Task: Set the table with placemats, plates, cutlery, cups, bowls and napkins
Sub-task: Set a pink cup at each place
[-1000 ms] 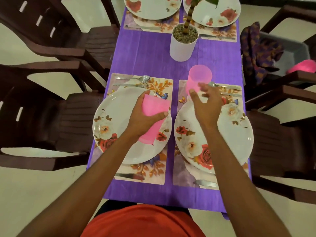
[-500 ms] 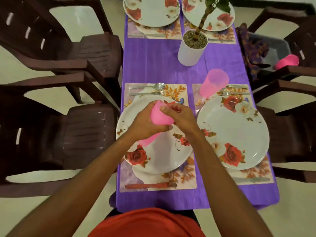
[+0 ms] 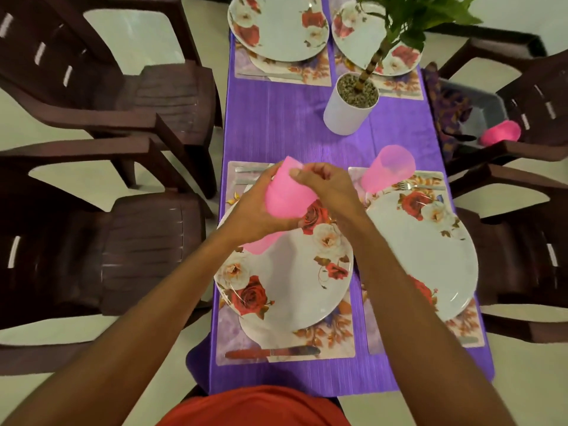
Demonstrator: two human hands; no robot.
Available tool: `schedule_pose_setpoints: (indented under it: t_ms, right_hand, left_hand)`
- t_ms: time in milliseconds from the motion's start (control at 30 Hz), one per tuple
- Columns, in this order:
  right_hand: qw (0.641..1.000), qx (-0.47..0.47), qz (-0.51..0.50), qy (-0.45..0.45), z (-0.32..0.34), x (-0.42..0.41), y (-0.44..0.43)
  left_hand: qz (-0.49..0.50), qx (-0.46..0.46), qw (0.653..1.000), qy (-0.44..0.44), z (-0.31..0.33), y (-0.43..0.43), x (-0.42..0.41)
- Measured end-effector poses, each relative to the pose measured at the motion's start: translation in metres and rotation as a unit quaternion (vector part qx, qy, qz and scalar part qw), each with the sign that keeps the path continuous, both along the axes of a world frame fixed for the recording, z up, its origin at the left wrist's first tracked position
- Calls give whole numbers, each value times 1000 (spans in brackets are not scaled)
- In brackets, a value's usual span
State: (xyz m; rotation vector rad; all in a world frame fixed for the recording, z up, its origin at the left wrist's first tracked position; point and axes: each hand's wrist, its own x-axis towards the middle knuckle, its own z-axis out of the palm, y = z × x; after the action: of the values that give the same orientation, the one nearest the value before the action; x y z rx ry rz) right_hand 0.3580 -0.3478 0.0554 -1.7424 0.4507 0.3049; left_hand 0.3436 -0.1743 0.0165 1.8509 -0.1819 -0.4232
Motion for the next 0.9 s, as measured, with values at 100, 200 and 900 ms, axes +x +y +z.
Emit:
schedule_pose_setpoints:
  t_ms: [100,200,900]
  right_hand:
    - [1000,-27,2,-2,-11,-4,8]
    - [999,-44,-11,-8,-11,-2,9]
    - [937,-297,-166,-79,-62,24,-33]
  left_hand:
    - [18,9,1000,-4,-1,-1,4]
    - [24,22,999,-9,-7,4,1]
    - [152,-13,988,29,-27,31,0]
